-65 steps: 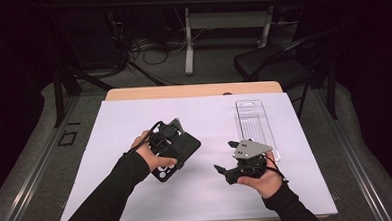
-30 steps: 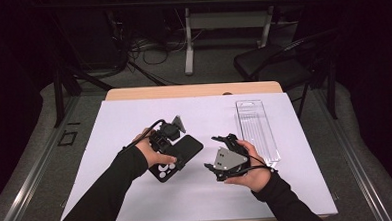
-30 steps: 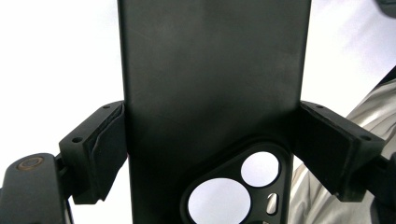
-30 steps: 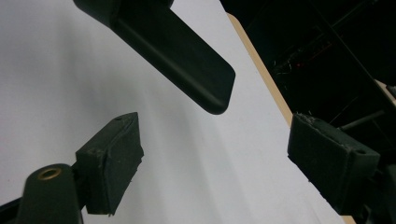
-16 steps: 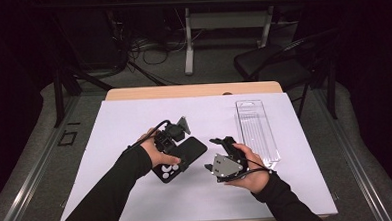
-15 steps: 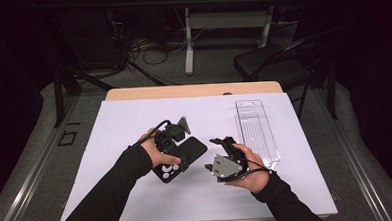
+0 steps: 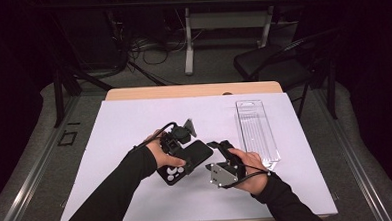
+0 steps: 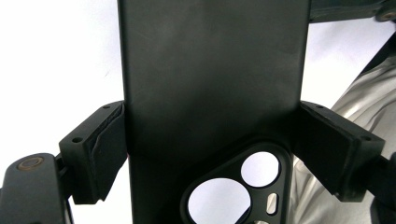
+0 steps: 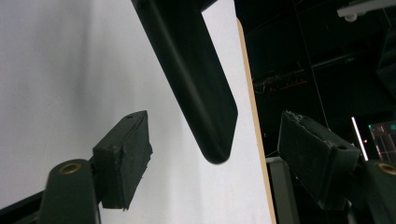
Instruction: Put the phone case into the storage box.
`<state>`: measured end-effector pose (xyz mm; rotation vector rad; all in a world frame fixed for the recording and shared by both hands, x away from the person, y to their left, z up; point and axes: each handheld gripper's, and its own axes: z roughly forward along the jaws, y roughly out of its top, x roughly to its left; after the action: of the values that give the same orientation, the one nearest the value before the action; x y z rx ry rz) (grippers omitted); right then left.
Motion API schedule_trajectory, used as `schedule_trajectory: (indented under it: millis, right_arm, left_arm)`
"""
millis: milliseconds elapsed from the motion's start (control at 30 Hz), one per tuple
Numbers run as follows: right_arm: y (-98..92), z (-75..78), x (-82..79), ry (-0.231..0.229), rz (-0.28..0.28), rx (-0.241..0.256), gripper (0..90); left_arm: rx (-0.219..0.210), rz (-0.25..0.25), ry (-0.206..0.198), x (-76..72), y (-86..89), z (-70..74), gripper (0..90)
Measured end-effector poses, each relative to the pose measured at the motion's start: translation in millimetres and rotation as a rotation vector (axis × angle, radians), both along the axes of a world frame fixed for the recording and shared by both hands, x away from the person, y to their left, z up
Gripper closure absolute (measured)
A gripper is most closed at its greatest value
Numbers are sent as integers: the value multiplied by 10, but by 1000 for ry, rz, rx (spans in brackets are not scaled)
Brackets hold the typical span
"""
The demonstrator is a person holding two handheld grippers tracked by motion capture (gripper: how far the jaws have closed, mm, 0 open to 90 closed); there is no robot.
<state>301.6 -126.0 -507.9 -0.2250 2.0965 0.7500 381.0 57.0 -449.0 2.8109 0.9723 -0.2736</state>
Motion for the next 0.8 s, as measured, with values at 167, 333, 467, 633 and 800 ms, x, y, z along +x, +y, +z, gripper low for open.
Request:
schedule_trajectory:
  millis: [167,333,467,633,800]
  right_arm:
    - [8,-18,-9,4,7,-10,258]
    - [15,-30,-7,-3,21,-26,270]
    - [19,-37,-17,-18,33,-34,285]
    - [34,-59,-19,-54,53,-64,273]
    - [52,-85,-25,-80,67,-68,269]
  left_arm:
    - [-2,1,-1,-6,-23,-7,143]
    - [-5,2,6,-11,-37,-16,142]
    - [2,-16,11,-12,-49,-16,143]
    - [-5,-13,16,-40,-78,-22,143]
    - [-3,-17,17,-47,-90,-20,143]
